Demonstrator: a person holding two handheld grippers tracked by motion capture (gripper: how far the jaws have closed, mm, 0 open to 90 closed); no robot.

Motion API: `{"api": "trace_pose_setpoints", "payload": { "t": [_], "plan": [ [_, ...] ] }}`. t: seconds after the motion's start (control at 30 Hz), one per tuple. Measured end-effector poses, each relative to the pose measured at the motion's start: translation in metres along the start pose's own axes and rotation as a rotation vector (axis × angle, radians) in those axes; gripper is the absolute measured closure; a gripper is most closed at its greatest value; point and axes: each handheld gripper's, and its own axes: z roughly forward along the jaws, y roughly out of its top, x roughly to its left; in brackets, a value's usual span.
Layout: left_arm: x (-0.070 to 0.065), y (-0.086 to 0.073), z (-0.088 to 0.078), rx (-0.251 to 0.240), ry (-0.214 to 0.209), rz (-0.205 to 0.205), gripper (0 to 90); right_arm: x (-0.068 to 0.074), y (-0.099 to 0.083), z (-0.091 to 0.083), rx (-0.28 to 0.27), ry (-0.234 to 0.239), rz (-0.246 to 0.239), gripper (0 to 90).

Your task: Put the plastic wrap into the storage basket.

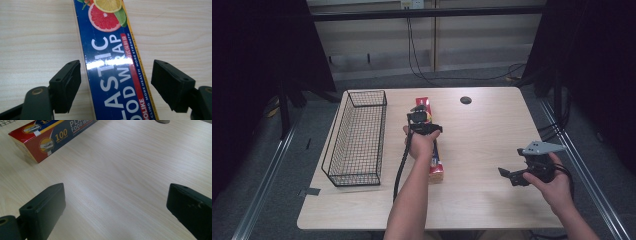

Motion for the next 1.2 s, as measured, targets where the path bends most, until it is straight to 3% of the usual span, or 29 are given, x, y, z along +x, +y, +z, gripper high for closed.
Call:
{"api": "trace_pose_setpoints", "payload": {
  "t": [0.33, 0.6, 0.73, 0.93, 1.2],
  "plan": [
    [0.001, 0.001, 0.006, 0.016, 0.014, 0.003, 29.8, -0.001, 0.0, -0.001, -0.004, 0.001, 0.0, 2.0],
    [-0.001, 0.004, 0.004, 0.055, 0.033, -0.037, 36.4, 0.0, 0.001, 0.0, -0.003, 0.003, -0.005, 2.0],
    [-0.002, 0.006, -0.001, 0.099, 0.074, -0.007, 41.1, 0.0, 0.002, 0.0, -0.008, 0.002, -0.011, 2.0],
    [-0.001, 0.005, -0.008, 0.16, 0.089, 0.037, 43.8, -0.001, 0.002, 0.0, -0.009, 0.01, -0.011, 2.0],
    [-0.002, 0.007, -0.022, 0.189, 0.069, 0.059, 44.3, -0.001, 0.002, 0.001, -0.008, 0.011, -0.009, 2.0]
  ]
}}
